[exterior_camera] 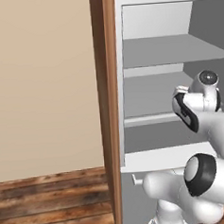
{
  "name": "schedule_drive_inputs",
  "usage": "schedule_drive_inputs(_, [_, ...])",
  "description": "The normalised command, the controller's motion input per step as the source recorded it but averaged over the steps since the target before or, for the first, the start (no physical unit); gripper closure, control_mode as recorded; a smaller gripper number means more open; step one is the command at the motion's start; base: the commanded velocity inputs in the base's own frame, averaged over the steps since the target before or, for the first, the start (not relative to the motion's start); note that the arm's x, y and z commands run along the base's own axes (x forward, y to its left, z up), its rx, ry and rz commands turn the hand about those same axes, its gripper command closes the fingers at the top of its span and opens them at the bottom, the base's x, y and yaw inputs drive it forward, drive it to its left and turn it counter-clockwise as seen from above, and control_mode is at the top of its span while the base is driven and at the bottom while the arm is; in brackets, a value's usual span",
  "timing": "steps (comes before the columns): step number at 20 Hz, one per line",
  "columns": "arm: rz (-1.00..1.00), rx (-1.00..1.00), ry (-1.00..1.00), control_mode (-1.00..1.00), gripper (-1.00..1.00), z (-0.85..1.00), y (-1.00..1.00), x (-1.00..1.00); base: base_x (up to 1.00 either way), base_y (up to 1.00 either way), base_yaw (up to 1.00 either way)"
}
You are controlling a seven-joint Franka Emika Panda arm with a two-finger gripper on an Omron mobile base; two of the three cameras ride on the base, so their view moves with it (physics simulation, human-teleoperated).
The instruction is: Gather the onion and sweet potato from the fridge and place them on a tray on the dining counter. Then gather the chicken drumstick and fish from the fridge and place them on the other tray.
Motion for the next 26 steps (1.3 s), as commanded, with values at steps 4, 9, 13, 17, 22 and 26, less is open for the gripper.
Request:
schedule_drive_inputs(4, [0.00,0.00,0.00,-1.00,-1.00,0.00,-0.24,0.39,0.00,0.00,0.00])
schedule_drive_inputs(9, [0.00,0.00,0.00,-1.00,-1.00,0.00,-0.25,0.38,0.00,0.00,0.00])
schedule_drive_inputs(13, [0.00,-0.01,0.00,-1.00,-1.00,-0.01,-0.02,0.44,0.00,0.00,0.00])
schedule_drive_inputs(17, [0.00,-0.03,0.00,-1.00,-1.00,-0.07,-0.06,0.41,0.00,0.00,0.00])
schedule_drive_inputs(22, [0.00,-0.04,0.02,-1.00,-1.00,-0.13,-0.16,0.36,0.00,0.00,0.00])
schedule_drive_inputs(26, [0.00,-0.04,0.02,-1.00,-1.00,-0.11,-0.07,0.39,0.00,0.00,0.00])
